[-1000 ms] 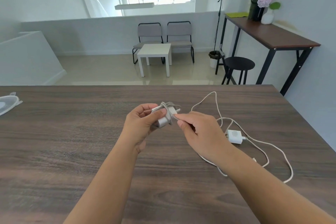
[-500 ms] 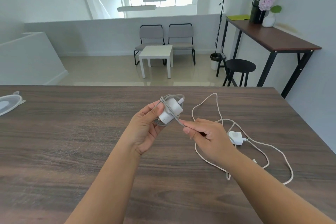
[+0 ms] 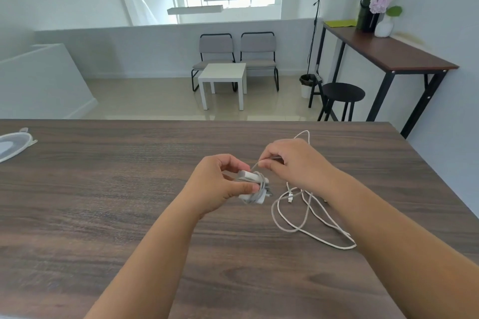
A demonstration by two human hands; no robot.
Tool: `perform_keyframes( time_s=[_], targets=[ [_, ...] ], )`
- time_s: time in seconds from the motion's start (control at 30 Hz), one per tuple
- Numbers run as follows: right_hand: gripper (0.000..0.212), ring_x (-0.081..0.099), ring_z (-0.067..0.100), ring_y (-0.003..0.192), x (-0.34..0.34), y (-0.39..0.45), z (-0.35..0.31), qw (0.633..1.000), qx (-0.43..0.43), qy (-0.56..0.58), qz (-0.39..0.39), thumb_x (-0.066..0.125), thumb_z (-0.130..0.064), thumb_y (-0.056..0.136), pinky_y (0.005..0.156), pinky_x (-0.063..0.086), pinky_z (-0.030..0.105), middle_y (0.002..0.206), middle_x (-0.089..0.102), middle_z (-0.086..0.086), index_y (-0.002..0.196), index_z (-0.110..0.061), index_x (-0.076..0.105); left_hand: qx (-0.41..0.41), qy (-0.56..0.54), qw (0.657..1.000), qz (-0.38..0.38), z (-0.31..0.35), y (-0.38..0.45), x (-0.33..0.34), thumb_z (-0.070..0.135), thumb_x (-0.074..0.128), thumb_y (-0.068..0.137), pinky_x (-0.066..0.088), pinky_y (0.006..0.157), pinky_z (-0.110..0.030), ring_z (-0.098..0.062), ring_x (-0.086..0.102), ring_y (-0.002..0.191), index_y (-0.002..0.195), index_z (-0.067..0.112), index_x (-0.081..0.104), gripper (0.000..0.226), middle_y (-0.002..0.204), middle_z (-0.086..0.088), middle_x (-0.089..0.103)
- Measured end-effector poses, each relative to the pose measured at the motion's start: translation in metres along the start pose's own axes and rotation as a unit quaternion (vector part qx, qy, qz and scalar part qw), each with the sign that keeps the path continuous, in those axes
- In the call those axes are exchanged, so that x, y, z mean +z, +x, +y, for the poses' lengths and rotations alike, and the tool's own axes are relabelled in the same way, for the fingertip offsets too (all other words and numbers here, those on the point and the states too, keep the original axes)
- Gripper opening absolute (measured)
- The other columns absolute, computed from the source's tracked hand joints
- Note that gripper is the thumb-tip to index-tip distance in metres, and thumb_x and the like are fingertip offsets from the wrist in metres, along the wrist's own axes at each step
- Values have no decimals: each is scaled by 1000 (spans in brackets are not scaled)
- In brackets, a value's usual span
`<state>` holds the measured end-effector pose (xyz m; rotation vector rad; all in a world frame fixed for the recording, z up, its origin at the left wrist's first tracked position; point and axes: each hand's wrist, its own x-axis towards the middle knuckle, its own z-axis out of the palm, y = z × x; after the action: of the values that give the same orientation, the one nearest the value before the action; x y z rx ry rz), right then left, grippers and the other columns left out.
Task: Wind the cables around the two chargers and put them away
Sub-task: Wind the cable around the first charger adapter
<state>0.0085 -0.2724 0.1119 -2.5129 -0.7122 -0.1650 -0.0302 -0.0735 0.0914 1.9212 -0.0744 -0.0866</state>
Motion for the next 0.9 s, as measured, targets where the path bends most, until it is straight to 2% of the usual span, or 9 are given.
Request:
perform_keyframes(
  time_s=[0.03, 0.17, 0.3, 0.37, 0.47, 0.53, 0.6, 0.77, 0.9],
  targets=[
    [12, 61, 9, 82, 1, -1, -2, 1000, -3, -3, 13, 66, -31, 87, 76, 50, 28, 85, 68, -8, 87, -21, 72, -1, 23, 1000, 12, -1, 1, 2, 28, 93, 53, 58, 77, -45, -31, 70, 77, 83, 25, 74, 37, 87, -1, 75],
    [10, 59, 10, 74, 10, -10, -8, 998, -8, 0, 69, 65, -28, 87, 72, 50, 31, 78, 66, -7, 83, -21, 71, 6, 66, 996, 65, -4, 2, 6, 21, 89, 63, 56, 65, -35, -14, 68, 66, 81, 29, 72, 26, 80, 8, 73],
    [12, 61, 13, 76, 21, -19, -10, 995, -7, 15, 95, 60, -23, 88, 72, 50, 36, 78, 68, -6, 88, -20, 73, 14, 67, 990, 123, 1, 2, 6, 24, 86, 66, 49, 55, -23, -7, 68, 64, 79, 29, 69, 22, 78, 10, 71],
    [14, 62, 14, 75, 26, -25, -14, 991, -10, 29, 128, 61, -22, 89, 70, 50, 35, 77, 69, -5, 90, -20, 74, 18, 56, 987, 149, 3, 4, 8, 23, 85, 67, 48, 55, -22, -8, 68, 63, 77, 26, 68, 20, 76, 8, 70],
    [15, 55, 10, 61, 35, -35, -19, 979, -23, 40, 200, 64, -21, 87, 60, 46, 26, 63, 62, -8, 93, -19, 77, 19, 19, 985, 169, 4, 8, 9, 20, 85, 67, 56, 59, -30, -17, 71, 64, 76, 22, 67, 20, 76, 4, 70],
    [18, 46, 4, 54, 41, -40, -20, 972, -20, 43, 231, 64, -23, 86, 55, 37, 19, 58, 51, -13, 97, -21, 77, 14, -6, 984, 179, 4, 9, 8, 19, 85, 67, 57, 60, -31, -17, 70, 61, 77, 21, 68, 20, 77, 3, 70],
    [20, 42, 3, 53, 48, -44, -19, 967, -18, 58, 249, 63, -23, 86, 53, 34, 15, 58, 48, -13, 101, -21, 76, 7, -48, 981, 187, 5, 8, 8, 17, 84, 69, 55, 59, -29, -14, 67, 59, 80, 16, 68, 20, 78, 1, 70],
    [25, 50, 9, 52, 62, -51, -16, 950, -13, 124, 287, 59, -28, 89, 52, 40, 18, 57, 59, -6, 107, -21, 74, -33, -212, 962, 168, 11, 7, 9, 8, 79, 76, 58, 66, -34, -19, 68, 72, 82, 9, 66, 15, 81, -10, 70],
    [26, 58, 9, 57, 69, -55, -13, 939, -2, 193, 285, 59, -30, 89, 57, 47, 23, 62, 65, -6, 109, -22, 73, -56, -299, 943, 135, 15, 4, 11, 6, 75, 80, 57, 61, -31, -17, 67, 68, 77, 12, 62, 15, 79, -8, 70]
  ],
)
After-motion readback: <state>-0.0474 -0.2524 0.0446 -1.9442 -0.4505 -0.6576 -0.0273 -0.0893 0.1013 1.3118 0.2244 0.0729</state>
